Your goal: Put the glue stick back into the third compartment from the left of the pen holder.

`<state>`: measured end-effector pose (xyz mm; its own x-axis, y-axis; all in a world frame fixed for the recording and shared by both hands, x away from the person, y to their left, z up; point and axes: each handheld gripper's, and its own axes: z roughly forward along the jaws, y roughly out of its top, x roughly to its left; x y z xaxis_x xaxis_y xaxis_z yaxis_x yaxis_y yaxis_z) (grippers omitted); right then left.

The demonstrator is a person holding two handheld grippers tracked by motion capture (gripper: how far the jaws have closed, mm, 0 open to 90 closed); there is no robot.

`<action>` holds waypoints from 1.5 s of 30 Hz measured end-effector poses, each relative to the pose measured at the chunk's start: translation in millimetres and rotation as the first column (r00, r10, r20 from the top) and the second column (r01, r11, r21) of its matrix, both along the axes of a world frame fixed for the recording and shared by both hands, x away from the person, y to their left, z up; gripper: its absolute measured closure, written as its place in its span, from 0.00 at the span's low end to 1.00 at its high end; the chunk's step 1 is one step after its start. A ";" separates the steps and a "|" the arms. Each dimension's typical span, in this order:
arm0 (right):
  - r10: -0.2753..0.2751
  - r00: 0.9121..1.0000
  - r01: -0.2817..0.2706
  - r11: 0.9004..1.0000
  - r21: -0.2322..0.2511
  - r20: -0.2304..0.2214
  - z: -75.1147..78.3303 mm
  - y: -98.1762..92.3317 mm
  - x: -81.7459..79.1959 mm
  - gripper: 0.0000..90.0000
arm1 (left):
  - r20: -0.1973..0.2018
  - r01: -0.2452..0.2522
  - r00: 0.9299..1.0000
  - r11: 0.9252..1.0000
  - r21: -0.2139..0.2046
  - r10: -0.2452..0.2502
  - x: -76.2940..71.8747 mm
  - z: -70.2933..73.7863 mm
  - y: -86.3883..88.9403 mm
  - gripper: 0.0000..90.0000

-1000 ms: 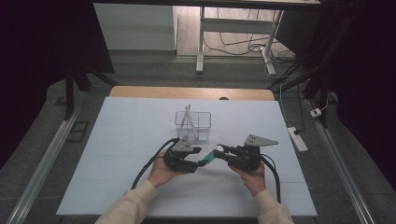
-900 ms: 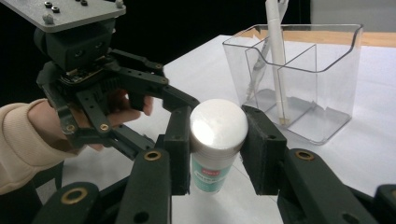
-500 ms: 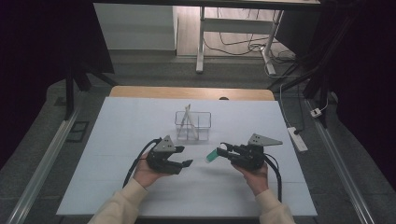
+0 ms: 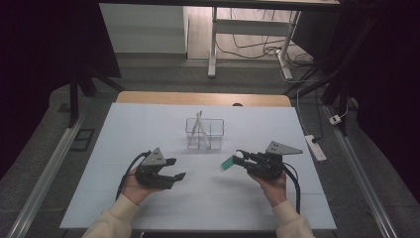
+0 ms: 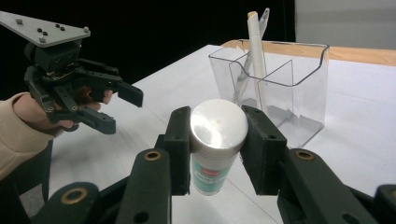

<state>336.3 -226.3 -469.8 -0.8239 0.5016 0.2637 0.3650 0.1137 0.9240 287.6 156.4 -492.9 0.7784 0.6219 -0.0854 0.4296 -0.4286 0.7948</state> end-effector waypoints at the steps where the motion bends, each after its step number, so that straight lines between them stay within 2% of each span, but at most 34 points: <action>1: -0.001 1.000 0.001 1.000 0.000 0.001 0.3 -0.2 0.1 0.71 | -0.002 -0.010 1.000 1.000 -0.003 0.010 -1.2 -0.7 4.3 0.39; 10: -0.003 1.000 0.004 1.000 -0.009 0.021 4.8 -0.3 0.0 0.71 | -0.028 -0.075 0.997 0.997 -0.016 0.075 -12.0 -7.2 38.6 0.38; 17: -0.017 0.999 0.017 1.000 -0.009 0.034 8.2 -2.0 1.7 0.71 | -0.046 -0.111 0.993 0.994 -0.018 0.110 -17.6 -14.2 54.7 0.38; 33: -0.034 0.997 0.037 0.999 -0.040 0.065 16.8 0.4 3.9 0.71 | -0.043 -0.129 0.991 0.992 -0.016 0.128 -14.8 -15.6 57.2 0.36; 40: -0.045 0.996 0.048 0.998 -0.031 0.081 27.4 3.9 9.6 0.71 | -0.046 -0.128 0.991 0.992 -0.012 0.127 -14.7 -16.4 57.6 0.35; 45: -0.051 0.994 0.055 0.998 -0.042 0.095 36.8 8.3 16.5 0.71 | -0.049 -0.125 0.991 0.992 -0.013 0.125 -14.3 -16.7 57.9 0.35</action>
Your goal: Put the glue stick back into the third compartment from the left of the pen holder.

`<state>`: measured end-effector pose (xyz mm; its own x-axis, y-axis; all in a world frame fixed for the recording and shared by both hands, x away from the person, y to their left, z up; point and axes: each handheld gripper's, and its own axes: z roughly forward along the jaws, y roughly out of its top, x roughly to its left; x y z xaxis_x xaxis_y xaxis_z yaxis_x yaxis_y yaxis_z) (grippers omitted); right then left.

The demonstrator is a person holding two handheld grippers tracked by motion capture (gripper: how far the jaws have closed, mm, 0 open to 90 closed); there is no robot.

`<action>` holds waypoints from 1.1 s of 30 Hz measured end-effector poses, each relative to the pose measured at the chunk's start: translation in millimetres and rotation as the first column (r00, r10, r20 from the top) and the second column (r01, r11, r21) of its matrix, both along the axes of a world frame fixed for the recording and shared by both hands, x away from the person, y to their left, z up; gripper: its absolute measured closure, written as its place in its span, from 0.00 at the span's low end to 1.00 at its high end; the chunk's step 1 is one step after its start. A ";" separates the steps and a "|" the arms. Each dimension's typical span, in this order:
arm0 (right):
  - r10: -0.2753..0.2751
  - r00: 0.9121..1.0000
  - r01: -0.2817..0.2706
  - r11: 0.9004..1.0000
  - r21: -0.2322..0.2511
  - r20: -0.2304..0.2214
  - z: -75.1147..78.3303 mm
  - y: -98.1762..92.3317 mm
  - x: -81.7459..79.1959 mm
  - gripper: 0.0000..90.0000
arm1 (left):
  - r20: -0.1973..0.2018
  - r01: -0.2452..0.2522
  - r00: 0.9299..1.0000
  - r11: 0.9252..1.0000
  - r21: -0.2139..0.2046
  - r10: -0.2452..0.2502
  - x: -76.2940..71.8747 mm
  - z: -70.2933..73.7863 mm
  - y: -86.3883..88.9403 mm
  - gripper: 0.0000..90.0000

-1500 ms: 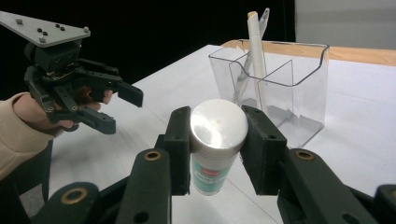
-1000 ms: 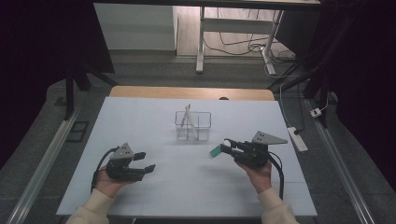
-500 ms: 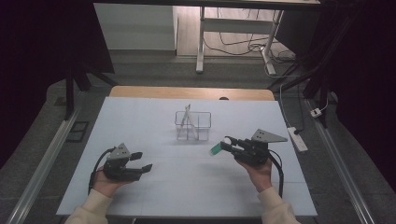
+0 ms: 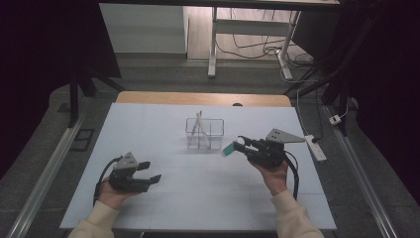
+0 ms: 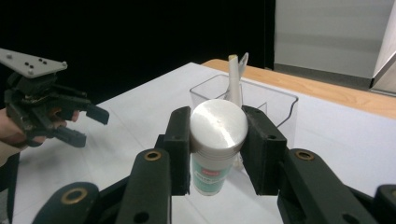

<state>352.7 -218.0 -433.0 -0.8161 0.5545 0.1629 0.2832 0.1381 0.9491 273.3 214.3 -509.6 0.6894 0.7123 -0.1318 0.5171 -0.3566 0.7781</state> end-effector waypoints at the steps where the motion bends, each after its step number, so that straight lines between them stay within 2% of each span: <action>1: -0.004 1.000 0.004 1.000 0.000 0.002 1.8 0.3 1.5 0.71 | 0.000 0.001 1.000 1.000 -0.001 -0.001 0.0 0.0 0.0 0.35; 8: -0.030 1.000 0.031 0.999 0.017 -0.005 11.4 0.2 13.1 0.71 | 0.003 -0.002 1.000 1.000 -0.003 0.002 0.4 0.1 0.2 0.35; 33: -0.058 0.998 0.058 0.998 -0.027 -0.004 27.9 22.9 45.8 0.71 | 0.003 -0.004 1.000 1.000 0.000 0.004 1.1 -0.4 0.0 0.35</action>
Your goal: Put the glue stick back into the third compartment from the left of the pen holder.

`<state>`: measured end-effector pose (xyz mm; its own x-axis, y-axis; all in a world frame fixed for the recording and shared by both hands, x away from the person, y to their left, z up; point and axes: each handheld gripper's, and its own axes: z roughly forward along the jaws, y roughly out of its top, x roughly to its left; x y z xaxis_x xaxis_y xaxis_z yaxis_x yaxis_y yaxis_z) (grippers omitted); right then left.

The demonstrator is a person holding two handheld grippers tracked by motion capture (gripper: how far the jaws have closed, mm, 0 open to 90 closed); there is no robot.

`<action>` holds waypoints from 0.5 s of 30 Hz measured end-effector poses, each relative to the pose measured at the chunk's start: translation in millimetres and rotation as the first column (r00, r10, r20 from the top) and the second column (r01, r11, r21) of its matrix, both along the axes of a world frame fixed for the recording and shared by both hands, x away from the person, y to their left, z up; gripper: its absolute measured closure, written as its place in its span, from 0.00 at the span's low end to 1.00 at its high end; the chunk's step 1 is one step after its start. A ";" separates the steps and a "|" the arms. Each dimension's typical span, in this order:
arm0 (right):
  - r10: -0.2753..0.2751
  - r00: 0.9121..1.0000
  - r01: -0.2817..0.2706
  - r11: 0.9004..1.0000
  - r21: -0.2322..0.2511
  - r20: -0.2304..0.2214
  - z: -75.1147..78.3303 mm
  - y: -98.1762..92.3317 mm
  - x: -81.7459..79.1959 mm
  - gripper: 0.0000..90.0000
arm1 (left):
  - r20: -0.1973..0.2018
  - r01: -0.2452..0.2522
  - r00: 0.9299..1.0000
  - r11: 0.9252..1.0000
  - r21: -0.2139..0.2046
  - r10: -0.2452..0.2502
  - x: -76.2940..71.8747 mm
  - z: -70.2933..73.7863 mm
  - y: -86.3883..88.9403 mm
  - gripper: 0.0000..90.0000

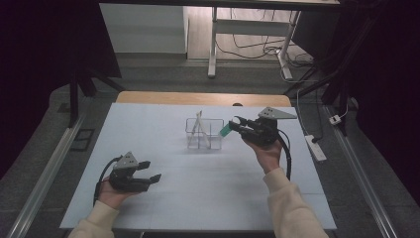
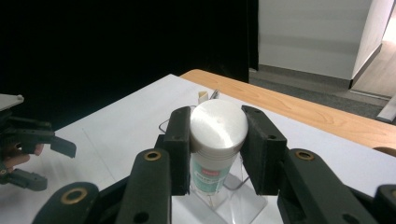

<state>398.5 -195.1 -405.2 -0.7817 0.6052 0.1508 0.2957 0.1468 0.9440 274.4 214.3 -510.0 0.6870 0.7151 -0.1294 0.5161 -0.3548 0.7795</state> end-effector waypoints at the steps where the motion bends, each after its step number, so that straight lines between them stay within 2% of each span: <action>1: -0.002 1.000 0.002 1.000 -0.004 0.000 0.9 0.9 1.2 0.71 | 0.000 0.000 1.000 1.000 0.000 0.000 0.0 -0.1 -0.1 0.35; 15: -0.034 0.999 0.033 0.998 -0.059 -0.019 5.2 13.7 24.4 0.71 | -0.004 0.004 1.000 1.000 0.006 -0.004 0.5 -1.0 -0.9 0.35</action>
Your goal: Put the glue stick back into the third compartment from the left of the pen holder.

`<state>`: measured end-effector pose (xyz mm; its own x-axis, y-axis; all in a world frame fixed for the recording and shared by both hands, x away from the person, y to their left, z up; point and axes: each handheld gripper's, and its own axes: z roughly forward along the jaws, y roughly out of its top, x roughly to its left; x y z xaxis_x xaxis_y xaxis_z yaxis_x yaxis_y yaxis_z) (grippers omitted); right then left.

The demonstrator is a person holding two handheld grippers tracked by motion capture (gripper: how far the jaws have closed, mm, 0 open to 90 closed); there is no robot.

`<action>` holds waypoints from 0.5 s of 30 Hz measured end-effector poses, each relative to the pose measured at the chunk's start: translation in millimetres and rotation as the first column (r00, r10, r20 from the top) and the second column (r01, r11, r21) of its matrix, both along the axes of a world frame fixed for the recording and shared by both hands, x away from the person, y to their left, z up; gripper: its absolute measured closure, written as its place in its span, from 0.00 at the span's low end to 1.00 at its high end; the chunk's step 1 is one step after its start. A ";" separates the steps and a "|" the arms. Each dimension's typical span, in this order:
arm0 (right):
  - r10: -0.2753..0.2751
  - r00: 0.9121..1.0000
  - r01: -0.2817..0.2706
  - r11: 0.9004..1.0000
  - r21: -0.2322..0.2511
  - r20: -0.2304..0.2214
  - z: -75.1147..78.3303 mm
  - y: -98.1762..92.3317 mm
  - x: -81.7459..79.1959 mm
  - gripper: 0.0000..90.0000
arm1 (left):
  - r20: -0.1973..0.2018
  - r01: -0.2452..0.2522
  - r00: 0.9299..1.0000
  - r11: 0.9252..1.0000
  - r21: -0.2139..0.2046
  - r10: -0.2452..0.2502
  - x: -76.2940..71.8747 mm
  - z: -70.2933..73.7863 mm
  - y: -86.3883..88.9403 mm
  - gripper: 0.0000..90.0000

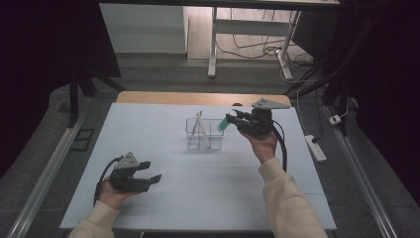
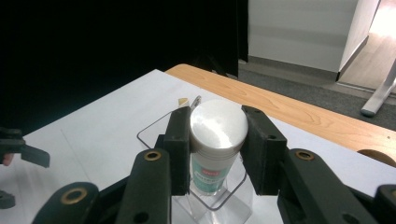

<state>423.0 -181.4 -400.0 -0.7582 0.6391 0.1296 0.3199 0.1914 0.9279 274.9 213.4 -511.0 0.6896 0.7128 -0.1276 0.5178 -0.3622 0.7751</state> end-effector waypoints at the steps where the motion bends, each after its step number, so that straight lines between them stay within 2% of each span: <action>1: 0.000 1.000 0.000 1.000 -0.002 -0.003 -0.5 1.3 1.5 0.71 | 0.000 0.000 1.000 1.000 0.000 0.000 0.0 0.0 0.1 0.35; 8: -0.004 1.000 0.003 1.000 -0.030 -0.019 -5.8 12.1 11.6 0.71 | 0.000 0.001 1.000 1.000 0.000 -0.001 0.1 -0.2 0.1 0.35; 15: -0.010 0.999 0.007 0.997 -0.079 -0.040 -14.9 18.8 18.9 0.71 | 0.000 0.003 1.000 1.000 0.001 -0.003 1.0 -0.3 -0.8 0.35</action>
